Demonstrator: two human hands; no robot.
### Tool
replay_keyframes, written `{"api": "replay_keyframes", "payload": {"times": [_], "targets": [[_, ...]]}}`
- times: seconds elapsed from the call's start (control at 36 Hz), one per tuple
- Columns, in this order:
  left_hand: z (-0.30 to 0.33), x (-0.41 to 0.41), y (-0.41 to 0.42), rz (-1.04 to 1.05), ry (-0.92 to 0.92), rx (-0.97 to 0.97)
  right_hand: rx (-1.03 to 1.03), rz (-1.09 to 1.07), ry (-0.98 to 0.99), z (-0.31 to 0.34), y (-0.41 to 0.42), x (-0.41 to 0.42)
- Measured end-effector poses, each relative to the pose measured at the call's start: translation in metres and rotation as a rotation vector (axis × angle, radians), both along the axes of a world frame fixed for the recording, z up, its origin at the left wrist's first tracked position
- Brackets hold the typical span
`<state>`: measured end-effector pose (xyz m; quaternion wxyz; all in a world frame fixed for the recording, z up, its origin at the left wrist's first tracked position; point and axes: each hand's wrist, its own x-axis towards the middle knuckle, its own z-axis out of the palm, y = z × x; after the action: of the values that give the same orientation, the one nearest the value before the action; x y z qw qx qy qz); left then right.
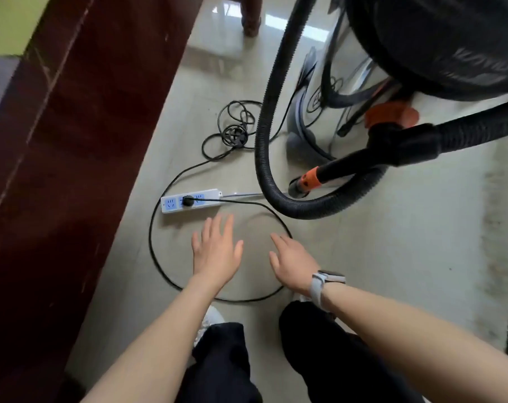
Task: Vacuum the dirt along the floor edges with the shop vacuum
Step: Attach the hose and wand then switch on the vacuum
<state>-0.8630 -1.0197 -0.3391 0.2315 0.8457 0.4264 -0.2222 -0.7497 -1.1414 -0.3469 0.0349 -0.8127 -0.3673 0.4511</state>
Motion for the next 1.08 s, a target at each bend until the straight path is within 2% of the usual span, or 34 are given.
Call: {"api": "replay_keyframes", "payload": {"times": [0.25, 0.42, 0.58, 0.67, 0.75, 0.92, 1.08], "targets": [[0.168, 0.075, -0.034, -0.192, -0.151, -0.058, -0.033, -0.318, -0.086, 0.168, -0.057, 0.074], [0.234, 0.118, -0.033, -0.279, -0.254, -0.081, 0.068, -0.634, -0.079, 0.235, -0.064, 0.118], [0.250, 0.156, -0.041, -0.239, -0.287, -0.159, 0.194, -1.137, 0.067, 0.237, -0.066, 0.172], [0.245, 0.179, -0.046, -0.159, -0.327, -0.198, 0.265, -1.427, 0.163, 0.220, -0.063, 0.213], [0.240, 0.210, -0.049, -0.072, -0.416, -0.180, 0.324, -1.626, 0.288, 0.205, -0.058, 0.254], [0.244, 0.269, -0.062, 0.050, -0.524, -0.062, 0.416, -1.723, 0.540, 0.192, -0.056, 0.297], [0.246, 0.305, -0.078, 0.132, -0.568, 0.035, 0.483, -1.706, 0.528, 0.195, -0.063, 0.307]]}}
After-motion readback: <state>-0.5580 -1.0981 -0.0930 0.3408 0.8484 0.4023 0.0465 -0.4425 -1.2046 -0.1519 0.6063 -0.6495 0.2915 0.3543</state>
